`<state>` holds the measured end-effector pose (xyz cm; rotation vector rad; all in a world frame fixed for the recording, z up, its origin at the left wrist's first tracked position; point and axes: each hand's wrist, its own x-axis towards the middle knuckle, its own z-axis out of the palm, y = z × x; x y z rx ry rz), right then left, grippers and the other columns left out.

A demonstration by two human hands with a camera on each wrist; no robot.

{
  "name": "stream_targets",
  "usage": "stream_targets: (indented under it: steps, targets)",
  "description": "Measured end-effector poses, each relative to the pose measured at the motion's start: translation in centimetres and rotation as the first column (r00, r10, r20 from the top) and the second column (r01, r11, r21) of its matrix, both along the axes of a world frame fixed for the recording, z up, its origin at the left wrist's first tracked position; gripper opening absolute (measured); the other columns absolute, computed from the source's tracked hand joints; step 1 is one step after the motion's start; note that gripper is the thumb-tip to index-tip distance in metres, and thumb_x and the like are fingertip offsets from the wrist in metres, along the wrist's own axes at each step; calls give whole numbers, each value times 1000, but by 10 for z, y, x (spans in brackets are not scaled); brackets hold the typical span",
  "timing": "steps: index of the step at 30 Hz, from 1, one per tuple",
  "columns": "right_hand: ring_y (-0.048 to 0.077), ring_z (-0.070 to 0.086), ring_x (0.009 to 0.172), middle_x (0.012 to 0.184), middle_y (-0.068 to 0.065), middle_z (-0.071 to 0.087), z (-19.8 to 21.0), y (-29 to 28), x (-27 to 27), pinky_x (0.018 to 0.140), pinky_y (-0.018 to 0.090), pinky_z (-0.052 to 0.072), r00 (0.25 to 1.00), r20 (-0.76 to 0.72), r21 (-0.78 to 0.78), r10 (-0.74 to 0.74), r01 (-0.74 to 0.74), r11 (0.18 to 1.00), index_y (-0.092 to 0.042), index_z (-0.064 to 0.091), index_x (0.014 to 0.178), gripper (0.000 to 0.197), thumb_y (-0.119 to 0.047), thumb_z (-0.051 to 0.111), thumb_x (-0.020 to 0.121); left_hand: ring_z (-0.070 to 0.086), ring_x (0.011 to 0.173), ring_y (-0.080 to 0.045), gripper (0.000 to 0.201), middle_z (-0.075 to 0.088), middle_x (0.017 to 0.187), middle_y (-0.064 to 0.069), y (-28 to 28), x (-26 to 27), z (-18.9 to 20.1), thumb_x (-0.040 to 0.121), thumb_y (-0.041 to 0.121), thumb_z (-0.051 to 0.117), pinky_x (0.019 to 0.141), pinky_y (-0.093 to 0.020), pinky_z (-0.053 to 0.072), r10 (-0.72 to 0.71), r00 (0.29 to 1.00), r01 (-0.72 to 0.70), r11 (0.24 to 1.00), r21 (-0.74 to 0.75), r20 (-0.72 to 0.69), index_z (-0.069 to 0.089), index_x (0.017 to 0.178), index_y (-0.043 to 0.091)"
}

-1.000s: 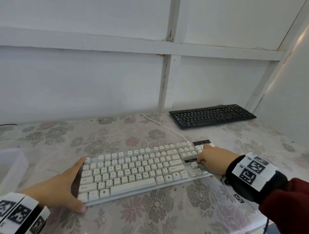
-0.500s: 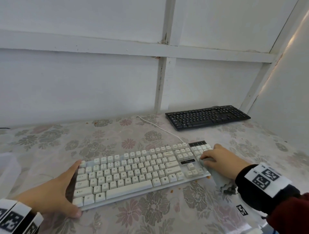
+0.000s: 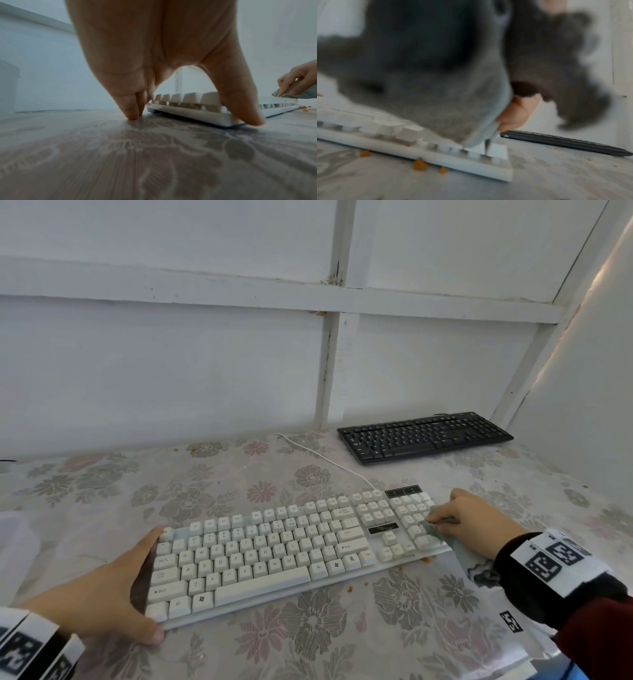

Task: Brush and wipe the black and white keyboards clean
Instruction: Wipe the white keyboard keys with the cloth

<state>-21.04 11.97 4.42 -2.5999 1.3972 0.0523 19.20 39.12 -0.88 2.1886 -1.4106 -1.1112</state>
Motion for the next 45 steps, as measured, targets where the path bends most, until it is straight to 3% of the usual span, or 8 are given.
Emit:
stream_targets:
  steps: [9,14,19,24,29,34,39,45]
  targets:
    - [12,42,68,78,-7,30,7,-15,-27,56,12,29,987,-88,-24,-132,130,991,-13,73,95,16,-18,59,91,32,130,-6,166,24,143,17,-3,1,-2,13,65,86,109,-27,32,13,1000,-13,1000,-10,-1,-16,141,38]
    - [3,40,73,84,-7,37,24,7,-7,61,11,29,989,146,-1,-14,14,1000,-25,69,103,17,-26,56,92,26,138,-9,144,18,149,18,1,3,-10,13,73,79,113,-33,30,39,995,-34,998,-61,89,-13,123,59]
    - [1,39,73,84,-10,34,4,23,15,61,10,33,991,109,26,83,-86,996,-20,71,102,19,-27,56,93,19,141,-7,140,9,154,19,4,13,-28,19,73,80,115,-36,27,37,988,-24,996,-89,149,-12,124,66]
    - [5,43,70,81,-5,38,2,5,-7,57,9,31,998,54,-1,-37,38,999,-18,72,89,14,-27,61,89,26,136,-7,155,19,148,17,-1,2,-7,18,66,85,113,-30,27,24,999,-24,1000,-6,45,-13,136,47]
    - [11,52,74,75,-12,41,17,-4,-14,61,15,30,997,1,-21,-81,81,996,-32,59,72,24,-16,60,90,30,134,-8,164,24,146,15,-2,-6,6,22,59,89,115,-33,26,21,1000,-20,999,36,-12,-17,144,34]
    - [3,52,83,92,-8,55,43,49,50,67,6,34,960,240,65,142,-162,985,-32,70,104,19,-35,59,89,29,129,-5,167,21,147,15,-1,-16,21,17,65,82,110,-24,25,3,1000,-3,997,78,2,-20,145,31]
    - [9,45,86,87,-10,40,33,128,150,70,9,32,824,351,150,444,-518,842,-28,66,113,25,-33,56,91,28,123,-3,158,19,151,10,-2,-22,27,26,55,79,107,-21,25,7,1000,-9,994,110,22,-22,145,27]
    - [15,36,81,82,4,38,7,184,221,73,31,34,705,343,163,621,-695,700,-5,66,105,23,-12,50,90,22,139,-9,174,10,156,7,-1,-12,22,14,69,80,112,-22,25,-56,998,57,993,100,-16,-31,141,26]
